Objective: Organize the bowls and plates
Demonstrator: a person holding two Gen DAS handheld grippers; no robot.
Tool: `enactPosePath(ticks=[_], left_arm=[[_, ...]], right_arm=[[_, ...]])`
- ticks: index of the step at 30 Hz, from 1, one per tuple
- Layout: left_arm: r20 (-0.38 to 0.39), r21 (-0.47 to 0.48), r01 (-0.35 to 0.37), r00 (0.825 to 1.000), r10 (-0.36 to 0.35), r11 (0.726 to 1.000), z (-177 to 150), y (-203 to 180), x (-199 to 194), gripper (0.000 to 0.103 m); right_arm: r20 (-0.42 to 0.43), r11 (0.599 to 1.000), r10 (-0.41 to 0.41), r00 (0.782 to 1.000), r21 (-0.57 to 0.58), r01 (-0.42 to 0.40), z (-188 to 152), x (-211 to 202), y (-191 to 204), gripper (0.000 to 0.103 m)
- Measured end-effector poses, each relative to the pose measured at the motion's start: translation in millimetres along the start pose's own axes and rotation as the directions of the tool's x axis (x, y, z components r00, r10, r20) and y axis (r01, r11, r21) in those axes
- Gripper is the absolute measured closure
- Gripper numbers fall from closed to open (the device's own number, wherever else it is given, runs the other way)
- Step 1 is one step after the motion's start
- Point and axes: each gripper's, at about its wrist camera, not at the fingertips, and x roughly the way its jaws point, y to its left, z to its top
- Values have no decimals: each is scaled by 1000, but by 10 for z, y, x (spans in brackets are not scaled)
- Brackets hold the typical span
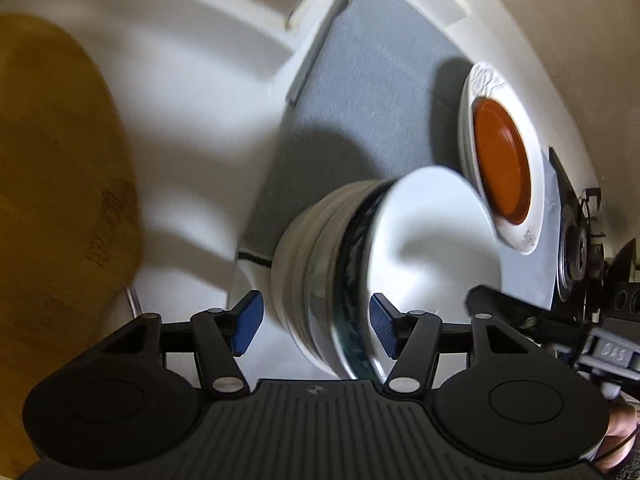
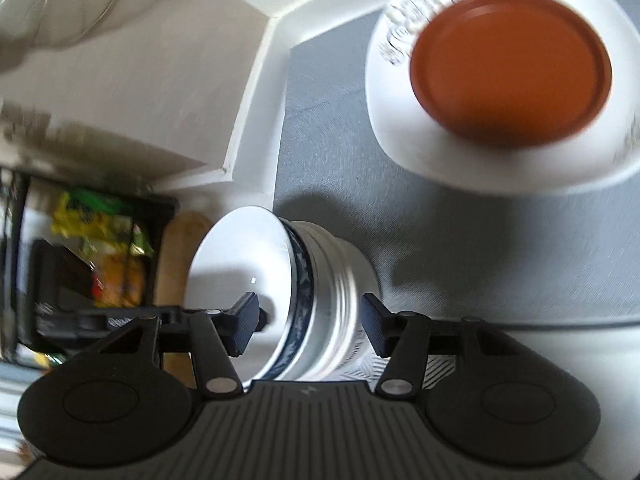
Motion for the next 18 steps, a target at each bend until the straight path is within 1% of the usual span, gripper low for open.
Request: enactPosePath(ticks=[2, 3, 4, 5, 6, 8, 9, 10, 11, 13, 14, 16, 17, 18], left_arm=[[-9, -29, 21, 1000, -21, 999, 29, 80, 73, 30], [-11, -37, 34, 999, -34, 999, 43, 113, 94, 28], [-11, -35, 39, 999, -39, 999, 54, 127, 103, 28], [-6, -31, 38, 999, -38, 999, 51, 119, 94, 28], [7, -31, 26, 1000, -26, 999, 43, 110, 77, 27], [77, -10, -8, 997, 8, 1000, 11, 58, -12, 27], [128, 19, -28, 991, 25, 999, -23, 12, -77, 27], [174, 50, -60, 983, 51, 997, -52, -45, -150, 27], [221, 81, -105, 971, 85, 991, -86, -108, -215, 27], [314, 134, -195, 938, 145, 972, -154, -228, -328, 27], [353, 150, -235, 920, 170, 960, -188, -280, -372, 25], [382, 181, -288, 902, 203, 940, -220, -359, -409, 24], [387, 192, -309, 896, 217, 931, -230, -394, -417, 24], [400, 200, -325, 888, 226, 925, -246, -427, -428, 24]], right_arm=[[25, 999, 39, 999, 28, -40, -19, -15, -43, 38], [30, 998, 49, 998, 35, -51, -28, -21, -61, 35], [35, 998, 56, 998, 38, -57, -38, -25, -67, 30], [39, 997, 64, 997, 32, -65, -49, -31, -64, 26], [41, 997, 68, 997, 18, -68, -50, -37, -52, 25], [41, 998, 59, 997, -18, -58, -60, -45, -6, 22], [44, 998, 50, 998, -42, -48, -61, -59, 22, 20], [46, 997, 38, 998, -71, -34, -45, -64, 60, 19], [54, 995, 24, 998, -100, -19, -53, -76, 107, 19], [86, 989, -5, 996, -150, 17, -67, -128, 187, 17], [106, 987, -17, 994, -156, 33, -64, -157, 213, 15], [151, 981, -53, 987, -176, 80, -63, -219, 280, 9], [170, 969, -89, 981, -212, 125, -65, -240, 339, 8], [196, 944, -119, 973, -281, 172, -74, -266, 424, 7]])
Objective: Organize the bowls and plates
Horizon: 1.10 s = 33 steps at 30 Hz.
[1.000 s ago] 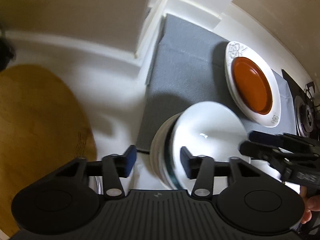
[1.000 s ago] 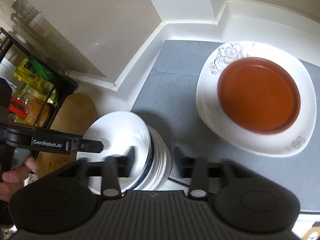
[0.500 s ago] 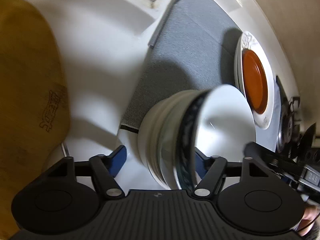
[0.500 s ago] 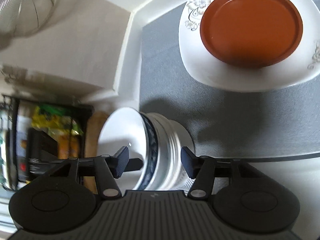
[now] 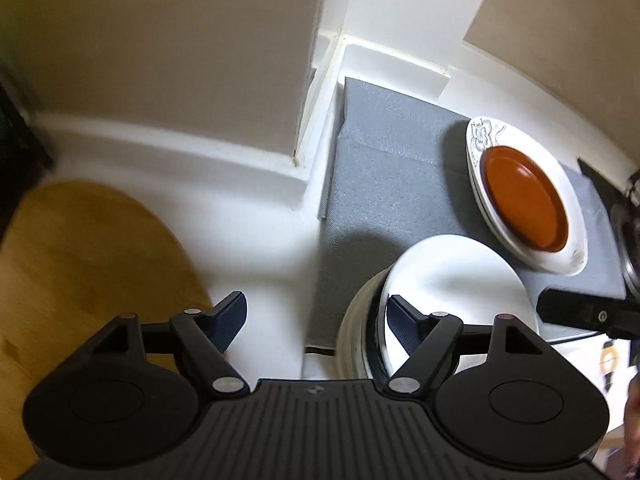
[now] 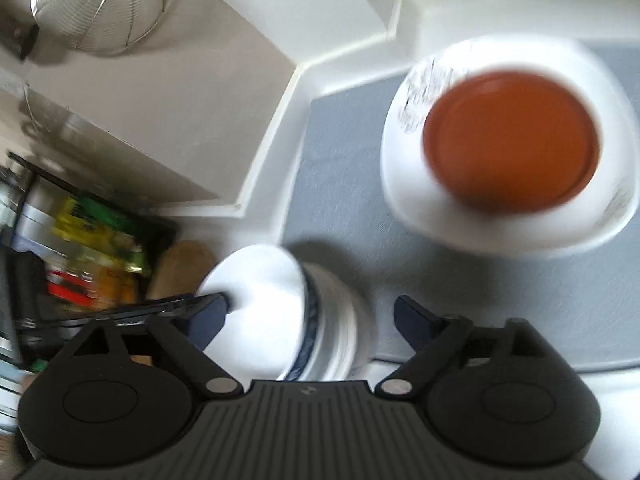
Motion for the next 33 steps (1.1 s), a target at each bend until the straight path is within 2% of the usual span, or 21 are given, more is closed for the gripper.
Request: enactPosePath(ticks=[2, 4, 7, 9, 10, 11, 12, 13, 18, 22, 24, 26, 28, 29, 30, 33], left_arm=[[10, 15, -22, 1000, 22, 1000, -2, -45, -32, 24], [47, 46, -43, 998, 41, 998, -13, -97, -119, 24], [68, 37, -26, 997, 24, 999, -8, -76, -224, 24], [32, 31, 25, 999, -26, 999, 21, -68, -220, 24], [13, 29, 41, 999, -42, 999, 39, -69, -210, 25], [-1, 27, 37, 999, -37, 999, 51, -75, -200, 25], [-5, 30, 25, 1000, -24, 999, 56, -87, -189, 25], [-10, 37, 11, 1000, -10, 999, 58, -98, -179, 25], [-50, 52, 2, 999, 0, 999, 63, -116, -113, 25], [-66, 55, 6, 998, -2, 998, 58, -107, -87, 27], [-74, 51, 30, 997, -26, 998, 55, -104, -58, 27], [-122, 21, 100, 988, -97, 995, 56, -64, 44, 27], [-200, -27, 180, 963, -181, 983, 28, -15, 205, 33], [-231, -49, 192, 953, -198, 980, 7, 5, 279, 47], [-247, -51, 189, 949, -196, 981, -11, 11, 325, 51], [-236, -51, 203, 949, -210, 978, -24, 41, 319, 53]], right_arm=[[37, 991, -31, 999, -132, 36, 1, -73, 131, 7], [32, 981, -1, 999, -196, 7, 5, -106, 209, 7], [-3, 988, 35, 999, -148, -36, 26, -76, 178, 7], [-14, 987, -37, 999, -160, 34, 0, -23, 181, 9], [-34, 984, -62, 997, -170, 55, -2, 14, 180, 15], [-64, 985, -72, 995, -161, 61, 1, 51, 164, 31], [-90, 988, -71, 993, -140, 58, 4, 67, 133, 38], [-107, 991, -57, 993, -123, 44, 2, 84, 119, 40], [-123, 996, 62, 991, -56, -69, -15, 125, 89, 39], [-142, 998, 68, 988, 18, -66, -6, 206, 9, 38], [-150, 993, 98, 984, 80, -86, -25, 224, -84, 28], [-146, 980, 140, 979, 162, -116, -41, 266, -193, 16], [-163, 951, 214, 963, 258, -168, -63, 369, -338, 14], [-166, 936, 236, 958, 303, -178, -81, 425, -399, 14], [-166, 926, 248, 955, 331, -183, -99, 466, -440, 14], [-173, 894, 293, 940, 398, -205, -166, 604, -522, 14]])
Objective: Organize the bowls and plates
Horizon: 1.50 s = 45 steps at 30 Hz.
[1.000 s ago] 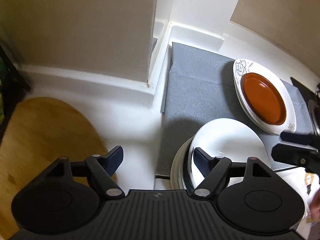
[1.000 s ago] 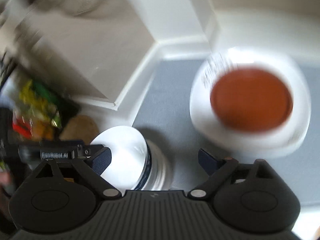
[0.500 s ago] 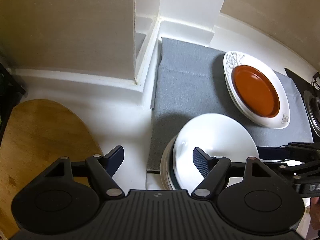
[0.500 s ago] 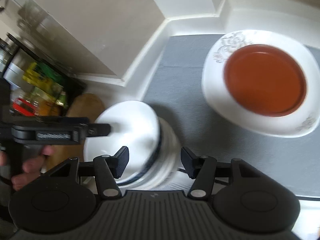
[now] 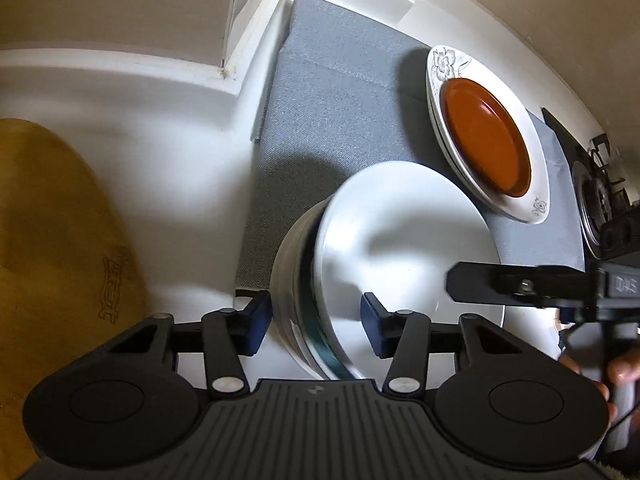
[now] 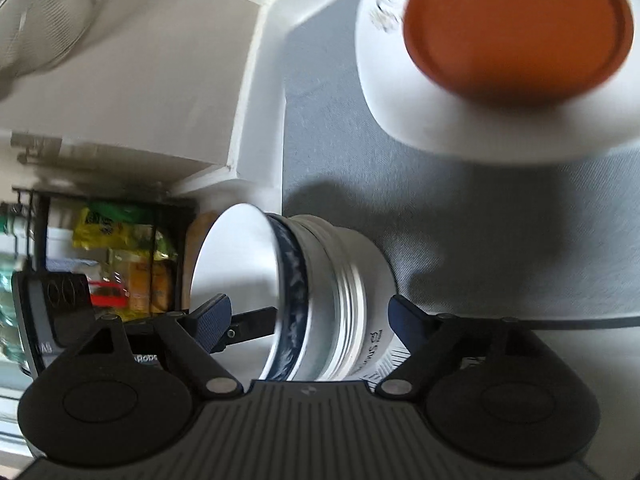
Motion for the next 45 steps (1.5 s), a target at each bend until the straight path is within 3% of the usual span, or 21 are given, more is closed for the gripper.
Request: enactPosePath(ticks=[3, 4, 6, 8, 10, 13, 21, 27, 32, 34, 36, 39, 41, 43, 45], left_arm=[[-8, -36, 36, 999, -36, 999, 11, 116, -5, 60], [-13, -57, 53, 998, -54, 997, 8, 172, -9, 61], [-36, -91, 85, 995, -89, 992, 12, 253, -2, 61], [-54, -56, 54, 997, -57, 997, 4, 215, -30, 62], [-56, -34, 46, 997, -48, 998, -5, 195, -49, 62], [-62, -32, 53, 997, -55, 998, -18, 193, -13, 62], [-51, 23, -13, 999, 14, 1000, 8, -19, -127, 61], [-3, 64, -16, 1000, 16, 998, 75, -231, -328, 61], [19, 92, -23, 1000, 22, 995, 198, -488, -387, 61], [43, 127, -41, 998, 36, 991, 256, -641, -407, 68], [60, 142, -72, 996, 64, 987, 331, -770, -401, 68], [73, 160, -66, 996, 55, 985, 448, -849, -304, 69], [6, 160, -31, 1000, 31, 987, 475, -838, -95, 58], [10, 171, -122, 992, 122, 978, 413, -812, 139, 66], [8, 146, -131, 991, 132, 981, 385, -693, 259, 64]], right_arm=[[2, 999, -40, 999, -14, 40, -43, 92, -48, 20], [14, 998, -58, 998, -29, 58, -58, 88, -53, 31], [29, 999, -34, 999, -22, 35, -92, 51, -61, 34], [63, 998, -10, 998, -57, 14, -119, -41, 5, 49], [67, 999, 9, 998, -34, -7, -103, -124, 13, 56], [41, 996, -8, 999, -94, 12, -133, -115, 41, 57], [74, 997, -2, 997, -74, 7, -217, -226, 87, 58], [122, 996, 13, 992, -92, -1, -150, -570, 155, 58], [170, 986, -18, 985, -161, 46, -115, -862, 298, 58], [195, 985, -13, 981, -166, 46, -80, -1023, 334, 58], [245, 984, -8, 970, -171, 51, -38, -1201, 343, 63], [261, 990, -6, 965, -134, 42, 84, -1292, 177, 81], [231, 991, 16, 973, -129, 14, 134, -1197, 39, 103], [242, 988, 59, 968, -153, -22, 161, -1156, -21, 103], [270, 987, 45, 962, -161, -1, 198, -1185, -41, 103]])
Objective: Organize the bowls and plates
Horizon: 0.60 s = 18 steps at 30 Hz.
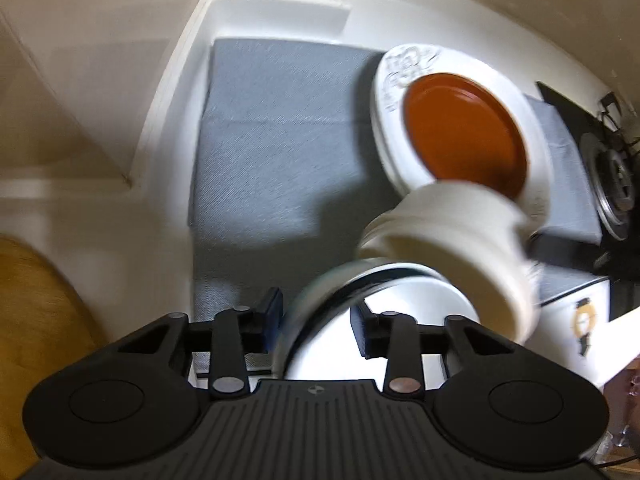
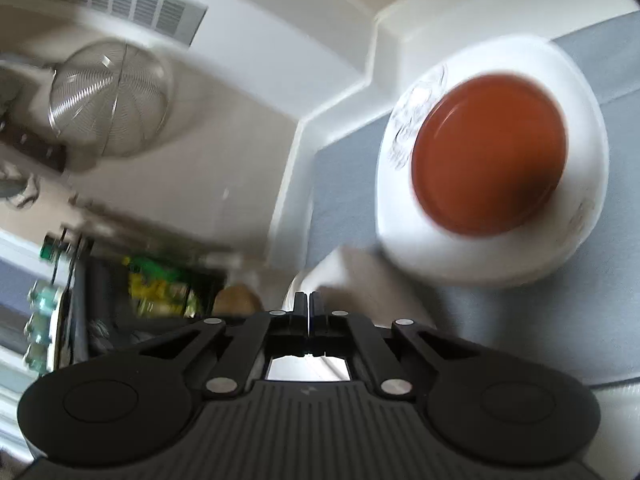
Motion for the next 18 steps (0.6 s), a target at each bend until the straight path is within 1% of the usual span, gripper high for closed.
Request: enactPosePath(ticks=[2, 3, 4, 5, 6, 8, 10, 12, 13, 14, 15, 16, 17, 18], left_arm=[[-16, -77, 15, 1000, -17, 997, -16, 152, 41, 68], [-17, -82, 23, 1000, -25, 996, -39, 197, 58, 68], [-30, -91, 22, 999, -25, 996, -59, 234, 89, 68], [-47, -108, 24, 998, -29, 994, -87, 276, 134, 70], [-63, -120, 38, 997, -46, 992, -119, 315, 177, 71], [-67, -143, 69, 995, -80, 987, -168, 360, 214, 72], [-52, -156, 87, 994, -96, 984, -203, 390, 216, 73], [-45, -174, 101, 993, -110, 980, -226, 427, 222, 74], [-44, -182, 108, 992, -117, 977, -224, 436, 218, 74], [-42, -180, 113, 992, -123, 977, -226, 445, 213, 74], [-41, -172, 116, 991, -125, 978, -228, 448, 210, 75], [-39, -166, 118, 991, -126, 979, -242, 460, 207, 77], [-37, -161, 122, 991, -130, 979, -244, 468, 211, 79], [-34, -155, 129, 990, -136, 979, -238, 473, 219, 79]], right_arm=[[39, 1000, -2, 999, 4, 2, -6, -16, -49, 103], [56, 1000, 0, 998, 28, -1, -3, -17, -73, 103], [49, 998, -56, 997, 38, 54, -5, -2, -96, 103], [26, 992, -122, 992, 25, 121, -38, 63, -106, 99], [1, 988, -154, 988, 18, 154, -74, 99, -163, 99], [-28, 986, -157, 987, 43, 158, -144, 126, -255, 99], [-21, 986, -148, 989, 70, 149, -186, 103, -281, 98], [-16, 988, -130, 991, 83, 131, -230, 64, -261, 93], [-4, 987, -152, 988, 55, 152, -240, 57, -166, 78], [18, 987, -158, 987, 12, 157, -245, 32, -58, 58], [36, 989, -145, 989, -32, 146, -231, 25, 72, 49], [50, 986, -142, 989, -80, 145, -232, 4, 202, 34], [62, 981, -142, 988, -125, 148, -227, -11, 312, 26], [71, 969, -149, 986, -186, 160, -208, 12, 441, 24]])
